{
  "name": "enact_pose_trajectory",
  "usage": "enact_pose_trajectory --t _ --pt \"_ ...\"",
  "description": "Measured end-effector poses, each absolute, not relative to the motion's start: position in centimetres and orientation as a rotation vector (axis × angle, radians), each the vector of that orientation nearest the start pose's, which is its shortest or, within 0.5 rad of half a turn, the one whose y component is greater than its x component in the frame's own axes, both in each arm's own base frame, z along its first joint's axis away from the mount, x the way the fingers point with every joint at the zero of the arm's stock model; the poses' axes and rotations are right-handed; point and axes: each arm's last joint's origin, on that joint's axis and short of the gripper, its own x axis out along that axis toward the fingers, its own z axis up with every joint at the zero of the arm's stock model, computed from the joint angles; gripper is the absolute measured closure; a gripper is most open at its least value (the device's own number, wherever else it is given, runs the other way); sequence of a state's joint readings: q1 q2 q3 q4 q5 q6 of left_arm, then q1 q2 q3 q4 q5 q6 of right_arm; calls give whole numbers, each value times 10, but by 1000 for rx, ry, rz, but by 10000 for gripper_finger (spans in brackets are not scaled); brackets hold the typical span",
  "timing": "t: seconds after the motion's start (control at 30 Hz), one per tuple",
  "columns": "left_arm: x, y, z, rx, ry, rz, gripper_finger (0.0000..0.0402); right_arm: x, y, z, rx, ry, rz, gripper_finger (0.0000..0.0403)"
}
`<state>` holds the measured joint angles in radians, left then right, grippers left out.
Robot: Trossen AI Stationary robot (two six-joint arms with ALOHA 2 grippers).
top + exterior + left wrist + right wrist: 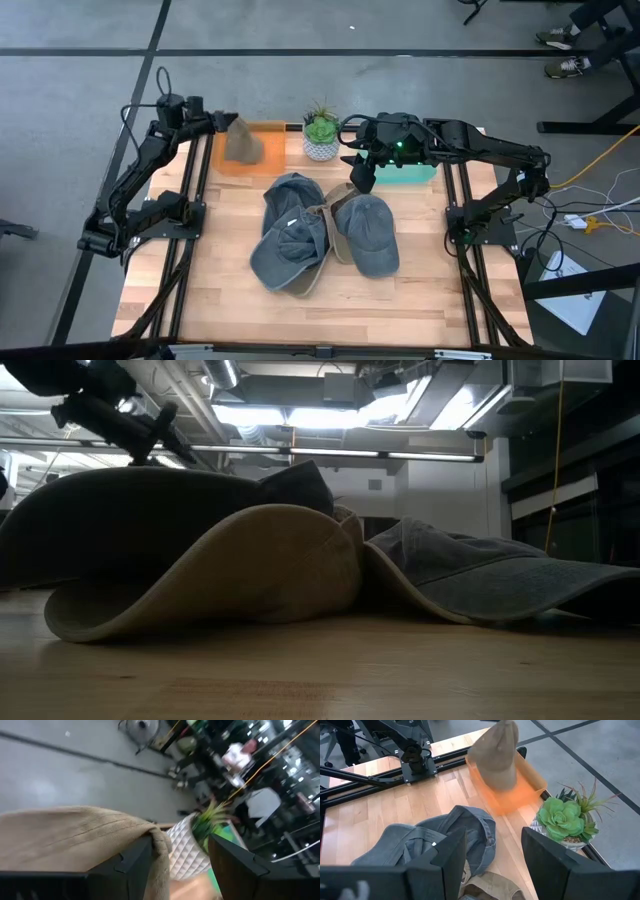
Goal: Pick & Place hat
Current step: Put the right brown cap into the orange bin
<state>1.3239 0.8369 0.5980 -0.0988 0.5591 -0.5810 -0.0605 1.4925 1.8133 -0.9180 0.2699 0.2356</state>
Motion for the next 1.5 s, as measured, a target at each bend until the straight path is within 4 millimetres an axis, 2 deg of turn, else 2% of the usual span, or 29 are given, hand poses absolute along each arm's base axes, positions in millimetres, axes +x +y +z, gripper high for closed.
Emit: enact_pose_trajectory --t 0.13,0.43,0.77,1.1,1.23,1.37,1.5 --pt "58 169 270 -875 -36 809 223 291 -25 447 164 556 -389 214" --pt "56 160 252 -945 149 861 266 291 -25 447 160 556 -388 214" --pt "55 160 251 -912 173 853 392 291 -25 447 160 556 -388 214" --pt "74 158 267 -896 73 562 397 291 -25 447 156 557 -386 214" --pt "83 158 270 -851 59 541 397 291 -25 447 152 558 -386 214" --pt "92 158 265 -829 101 551 398 291 -25 447 146 559 -384 214" --pt "94 160 260 -774 145 651 398 291 -25 447 146 559 -384 214"
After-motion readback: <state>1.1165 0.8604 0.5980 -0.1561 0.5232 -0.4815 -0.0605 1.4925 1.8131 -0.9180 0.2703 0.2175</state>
